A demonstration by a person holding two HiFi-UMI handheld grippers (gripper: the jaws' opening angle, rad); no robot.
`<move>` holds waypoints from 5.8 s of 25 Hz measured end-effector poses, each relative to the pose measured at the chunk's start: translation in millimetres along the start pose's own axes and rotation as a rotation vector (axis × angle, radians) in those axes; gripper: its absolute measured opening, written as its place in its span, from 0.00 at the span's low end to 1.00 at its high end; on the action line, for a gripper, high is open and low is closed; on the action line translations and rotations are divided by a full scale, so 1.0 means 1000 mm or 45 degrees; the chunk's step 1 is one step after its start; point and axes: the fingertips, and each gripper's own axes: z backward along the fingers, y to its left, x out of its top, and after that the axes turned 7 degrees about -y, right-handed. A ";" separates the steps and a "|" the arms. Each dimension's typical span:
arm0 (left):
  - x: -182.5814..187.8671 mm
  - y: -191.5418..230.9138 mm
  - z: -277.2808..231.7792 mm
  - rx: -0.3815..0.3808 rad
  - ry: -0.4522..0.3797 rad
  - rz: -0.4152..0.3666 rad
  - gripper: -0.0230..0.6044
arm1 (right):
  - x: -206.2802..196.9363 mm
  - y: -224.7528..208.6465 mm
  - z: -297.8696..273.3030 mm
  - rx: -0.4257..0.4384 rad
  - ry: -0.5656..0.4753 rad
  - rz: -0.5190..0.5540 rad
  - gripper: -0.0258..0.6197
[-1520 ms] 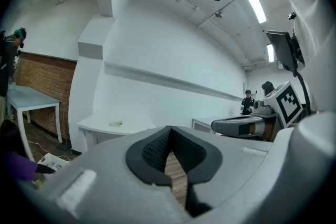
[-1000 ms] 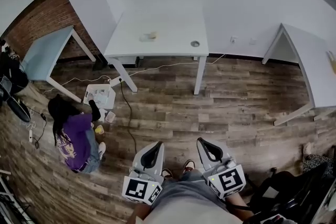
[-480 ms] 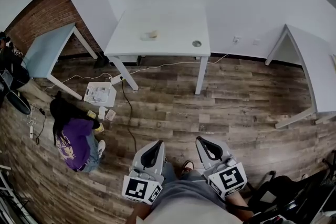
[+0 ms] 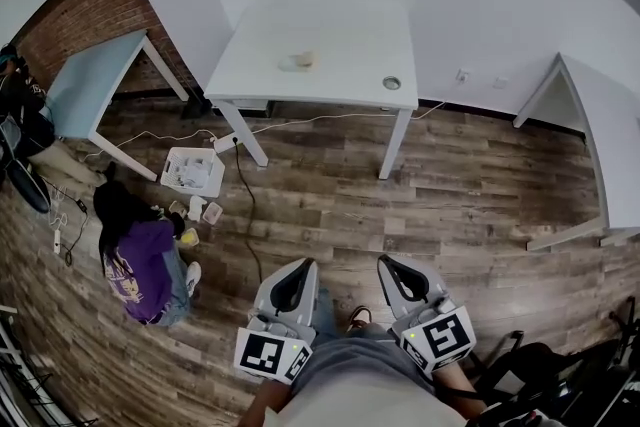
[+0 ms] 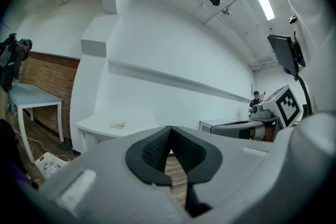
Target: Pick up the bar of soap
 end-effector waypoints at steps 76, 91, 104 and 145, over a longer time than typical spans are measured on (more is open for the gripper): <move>0.015 0.300 -0.367 -0.140 0.122 0.068 0.04 | 0.027 -0.208 -0.422 -0.117 0.093 -0.043 0.04; 0.013 0.300 -0.443 -0.085 0.151 0.013 0.04 | 0.036 -0.285 -0.450 -0.080 0.074 -0.044 0.04; -0.027 0.343 -0.461 -0.054 0.216 -0.008 0.04 | 0.025 -0.292 -0.484 -0.055 0.100 -0.015 0.04; -0.215 0.460 -0.570 -0.441 0.864 -0.239 0.04 | -0.129 -0.327 -0.649 -0.293 0.633 -0.237 0.25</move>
